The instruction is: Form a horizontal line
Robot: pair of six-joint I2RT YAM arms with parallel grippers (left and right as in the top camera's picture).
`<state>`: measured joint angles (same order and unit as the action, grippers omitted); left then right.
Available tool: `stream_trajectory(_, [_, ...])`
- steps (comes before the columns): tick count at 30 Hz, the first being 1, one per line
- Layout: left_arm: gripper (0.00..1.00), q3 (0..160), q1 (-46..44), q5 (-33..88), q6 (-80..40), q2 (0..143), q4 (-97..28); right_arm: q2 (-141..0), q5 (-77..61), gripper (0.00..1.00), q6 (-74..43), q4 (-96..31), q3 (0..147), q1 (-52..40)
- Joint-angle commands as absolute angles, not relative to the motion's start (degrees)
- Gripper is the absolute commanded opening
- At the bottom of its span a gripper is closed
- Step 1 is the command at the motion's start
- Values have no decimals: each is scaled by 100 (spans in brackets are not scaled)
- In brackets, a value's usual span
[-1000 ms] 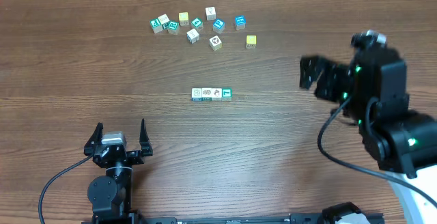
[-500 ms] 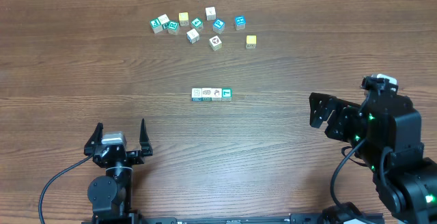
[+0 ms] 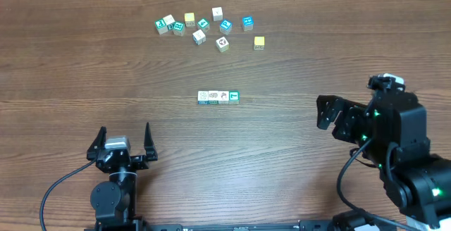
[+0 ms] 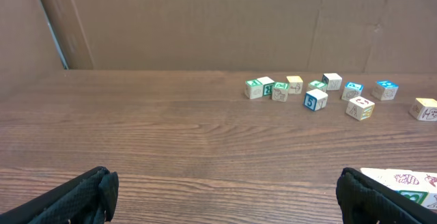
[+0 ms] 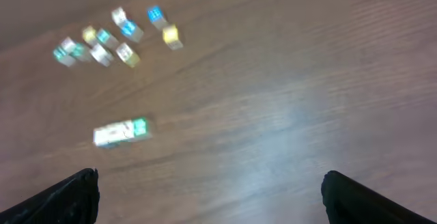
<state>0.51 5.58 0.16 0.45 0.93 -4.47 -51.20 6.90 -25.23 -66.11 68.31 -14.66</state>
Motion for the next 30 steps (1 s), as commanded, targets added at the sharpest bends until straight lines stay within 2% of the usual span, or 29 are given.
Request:
stream_trajectory(1, [100,32,558,-45,174,110,-447,-5120,751,100,-2508,-6812,6598,-1439])
stream_trajectory(7, [100,32,558,-45,174,110,-447,-4187,749,100,-2508,-6440,5413,-1439])
stream_trajectory(12, [100,32,558,-45,174,110,-447,-3242,749,100,-2508,-4740,4141,-1439])
stream_trajectory(17, [100,32,558,-45,174,110,-447,-2547,749,100,-2508,-3859,3433,-1439])
stream_trajectory(25, [100,32,558,-45,174,110,-447,-1448,751,100,-2508,-3271,2519,-1437])
stream_trajectory(30, [100,32,558,-45,174,110,-447,-978,749,100,-2508,-1684,1728,-1409])
